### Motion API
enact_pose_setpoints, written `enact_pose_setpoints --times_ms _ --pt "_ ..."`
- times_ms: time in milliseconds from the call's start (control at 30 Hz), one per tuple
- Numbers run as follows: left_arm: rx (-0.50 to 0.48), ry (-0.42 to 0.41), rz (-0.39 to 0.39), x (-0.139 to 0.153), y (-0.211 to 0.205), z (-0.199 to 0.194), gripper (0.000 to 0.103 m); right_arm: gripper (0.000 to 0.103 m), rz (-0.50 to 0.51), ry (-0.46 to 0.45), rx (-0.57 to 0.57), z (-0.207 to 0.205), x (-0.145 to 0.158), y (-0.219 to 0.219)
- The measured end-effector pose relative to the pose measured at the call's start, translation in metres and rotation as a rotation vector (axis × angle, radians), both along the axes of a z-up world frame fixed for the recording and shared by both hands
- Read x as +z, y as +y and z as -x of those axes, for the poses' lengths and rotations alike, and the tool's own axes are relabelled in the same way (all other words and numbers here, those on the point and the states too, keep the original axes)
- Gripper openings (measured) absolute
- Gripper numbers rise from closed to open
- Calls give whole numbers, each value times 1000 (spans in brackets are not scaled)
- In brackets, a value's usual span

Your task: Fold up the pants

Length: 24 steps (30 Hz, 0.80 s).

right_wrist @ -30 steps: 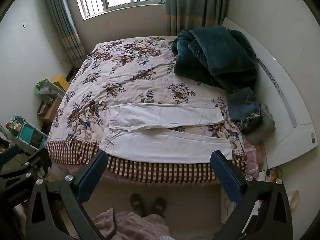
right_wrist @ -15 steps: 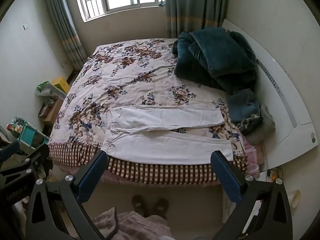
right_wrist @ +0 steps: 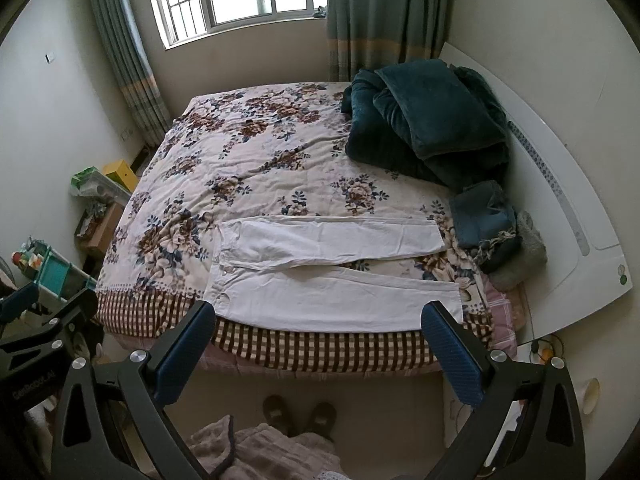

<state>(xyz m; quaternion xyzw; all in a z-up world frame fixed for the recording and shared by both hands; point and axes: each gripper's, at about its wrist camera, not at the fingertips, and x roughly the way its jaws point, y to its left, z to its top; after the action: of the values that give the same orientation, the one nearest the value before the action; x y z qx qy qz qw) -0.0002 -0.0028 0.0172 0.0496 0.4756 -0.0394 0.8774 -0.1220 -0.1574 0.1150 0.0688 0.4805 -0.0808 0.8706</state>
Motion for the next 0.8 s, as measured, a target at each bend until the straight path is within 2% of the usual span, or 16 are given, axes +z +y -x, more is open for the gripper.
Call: enact_pose_setpoints --times_ms 800 --pt "-4 -4 1 4 -5 -1 103 103 11 2 -5 3 3 -1"
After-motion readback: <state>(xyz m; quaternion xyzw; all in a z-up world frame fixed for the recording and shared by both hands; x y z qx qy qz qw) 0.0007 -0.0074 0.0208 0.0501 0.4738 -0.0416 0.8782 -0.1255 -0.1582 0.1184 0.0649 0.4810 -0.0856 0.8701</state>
